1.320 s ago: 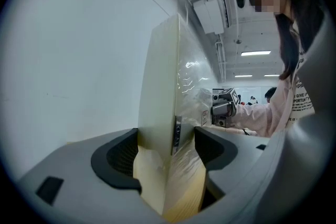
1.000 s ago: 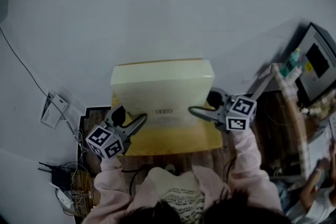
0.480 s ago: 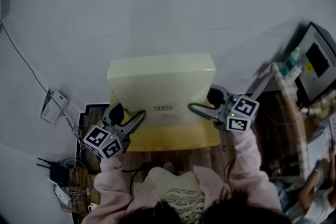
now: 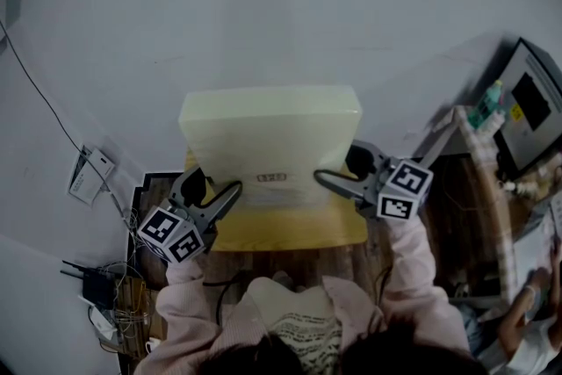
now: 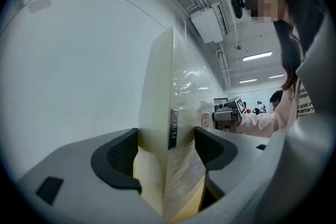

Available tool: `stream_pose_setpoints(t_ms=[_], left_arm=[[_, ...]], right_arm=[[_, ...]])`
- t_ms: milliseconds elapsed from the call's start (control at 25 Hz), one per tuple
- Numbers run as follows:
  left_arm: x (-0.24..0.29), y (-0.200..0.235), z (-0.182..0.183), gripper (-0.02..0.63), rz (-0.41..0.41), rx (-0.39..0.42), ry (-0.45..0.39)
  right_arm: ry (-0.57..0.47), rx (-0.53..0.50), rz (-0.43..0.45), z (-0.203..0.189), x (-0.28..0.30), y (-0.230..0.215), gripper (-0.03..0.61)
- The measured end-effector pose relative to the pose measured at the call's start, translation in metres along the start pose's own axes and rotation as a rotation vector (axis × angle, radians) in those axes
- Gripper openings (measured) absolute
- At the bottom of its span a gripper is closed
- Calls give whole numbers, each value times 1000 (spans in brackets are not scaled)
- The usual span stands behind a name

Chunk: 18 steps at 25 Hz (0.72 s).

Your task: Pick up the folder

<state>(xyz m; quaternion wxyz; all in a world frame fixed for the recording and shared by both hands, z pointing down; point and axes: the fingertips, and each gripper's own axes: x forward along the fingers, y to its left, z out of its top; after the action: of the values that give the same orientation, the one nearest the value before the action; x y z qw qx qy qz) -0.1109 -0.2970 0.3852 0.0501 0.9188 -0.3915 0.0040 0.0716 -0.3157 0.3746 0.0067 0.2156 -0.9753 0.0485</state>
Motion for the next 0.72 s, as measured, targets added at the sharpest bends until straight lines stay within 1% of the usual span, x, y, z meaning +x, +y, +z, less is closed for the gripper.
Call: stream_pose_setpoints(t_ms=[280, 720], left_arm=[[-3, 0, 0, 351, 8, 16, -3], [-9, -1, 2, 351, 16, 14, -10]], right_arm=[[3, -3, 3, 1, 1, 2, 307], [7, -26, 6, 3, 3, 8, 307]])
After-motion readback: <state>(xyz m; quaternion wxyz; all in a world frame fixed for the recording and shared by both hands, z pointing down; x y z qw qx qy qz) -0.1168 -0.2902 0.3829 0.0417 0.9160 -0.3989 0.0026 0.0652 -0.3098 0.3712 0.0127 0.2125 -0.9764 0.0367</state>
